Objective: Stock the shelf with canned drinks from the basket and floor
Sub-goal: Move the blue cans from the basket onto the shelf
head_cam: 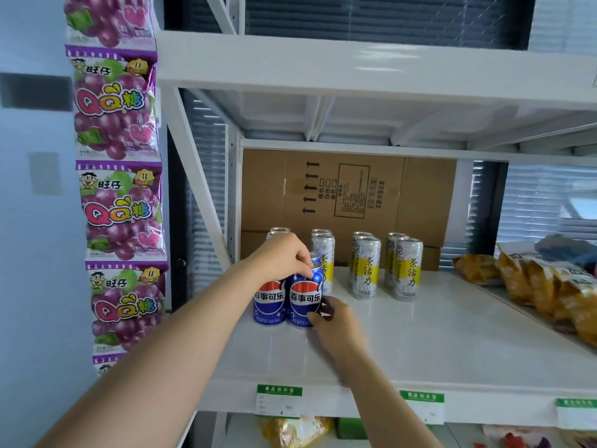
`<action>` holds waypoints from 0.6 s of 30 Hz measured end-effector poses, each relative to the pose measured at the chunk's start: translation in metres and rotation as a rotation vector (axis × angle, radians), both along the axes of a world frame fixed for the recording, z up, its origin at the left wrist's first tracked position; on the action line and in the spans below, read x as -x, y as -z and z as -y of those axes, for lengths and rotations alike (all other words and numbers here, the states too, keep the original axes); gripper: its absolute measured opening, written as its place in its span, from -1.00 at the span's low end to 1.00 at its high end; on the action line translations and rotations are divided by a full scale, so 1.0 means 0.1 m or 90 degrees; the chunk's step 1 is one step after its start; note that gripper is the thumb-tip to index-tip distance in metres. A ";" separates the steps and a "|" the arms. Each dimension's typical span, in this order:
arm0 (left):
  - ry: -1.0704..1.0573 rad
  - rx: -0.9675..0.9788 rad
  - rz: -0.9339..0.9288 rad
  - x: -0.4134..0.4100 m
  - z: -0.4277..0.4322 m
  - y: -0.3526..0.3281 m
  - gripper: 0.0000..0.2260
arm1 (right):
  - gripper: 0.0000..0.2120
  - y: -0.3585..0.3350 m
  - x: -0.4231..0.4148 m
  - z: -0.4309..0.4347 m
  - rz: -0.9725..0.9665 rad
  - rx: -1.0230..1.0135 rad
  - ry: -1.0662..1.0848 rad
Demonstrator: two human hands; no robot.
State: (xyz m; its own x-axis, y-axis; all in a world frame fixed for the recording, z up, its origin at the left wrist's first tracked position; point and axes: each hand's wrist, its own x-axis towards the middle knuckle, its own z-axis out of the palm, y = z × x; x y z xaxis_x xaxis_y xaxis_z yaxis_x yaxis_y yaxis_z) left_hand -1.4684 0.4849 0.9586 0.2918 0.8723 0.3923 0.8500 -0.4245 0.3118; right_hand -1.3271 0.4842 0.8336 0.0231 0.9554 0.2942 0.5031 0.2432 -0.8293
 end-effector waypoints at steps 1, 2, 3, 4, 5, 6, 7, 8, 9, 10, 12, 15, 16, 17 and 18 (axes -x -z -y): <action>-0.002 0.003 0.016 0.01 0.00 0.02 -0.85 | -0.64 0.00 0.00 0.00 0.001 0.003 -0.002; -0.005 0.005 0.026 0.02 -0.01 0.03 -0.86 | -0.64 -0.01 0.00 0.01 0.004 0.006 -0.004; -0.007 0.004 0.031 0.02 -0.01 0.05 -0.86 | -0.65 -0.01 0.00 0.01 0.004 0.006 -0.006; -0.008 0.000 0.034 0.02 0.00 0.06 -0.85 | -0.65 0.00 0.00 0.01 0.001 0.005 -0.007; -0.008 -0.004 0.041 0.02 0.00 0.08 -0.85 | -0.64 0.00 0.00 0.01 -0.004 0.003 -0.008; -0.007 -0.006 0.055 0.02 0.00 0.09 -0.84 | -0.62 0.00 0.00 0.01 -0.011 0.002 -0.008; -0.005 -0.006 0.078 0.03 0.00 0.11 -0.83 | -0.61 0.00 0.00 0.00 -0.021 0.006 -0.007; -0.001 -0.003 0.107 0.04 0.02 0.12 -0.82 | -0.59 0.00 0.00 0.01 -0.038 0.013 -0.007; 0.003 -0.001 0.138 0.04 0.03 0.13 -0.80 | -0.57 -0.01 -0.01 0.02 -0.059 0.022 -0.004; 0.005 -0.006 0.168 0.06 0.04 0.14 -0.79 | -0.56 -0.03 -0.01 0.04 -0.082 0.030 0.003; -0.003 -0.047 0.237 0.08 0.07 0.18 -0.78 | -0.56 -0.08 -0.01 0.09 -0.118 0.045 0.022; -0.035 -0.128 0.381 0.12 0.12 0.27 -0.79 | -0.59 -0.16 0.00 0.16 -0.167 0.062 0.030; -0.046 -0.155 0.419 0.14 0.14 0.32 -0.80 | -0.61 -0.19 0.01 0.19 -0.171 0.064 0.036; -0.057 -0.177 0.449 0.17 0.16 0.37 -0.82 | -0.63 -0.20 0.01 0.21 -0.171 0.061 0.044; -0.066 -0.192 0.473 0.19 0.19 0.42 -0.83 | -0.65 -0.22 0.01 0.25 -0.170 0.058 0.053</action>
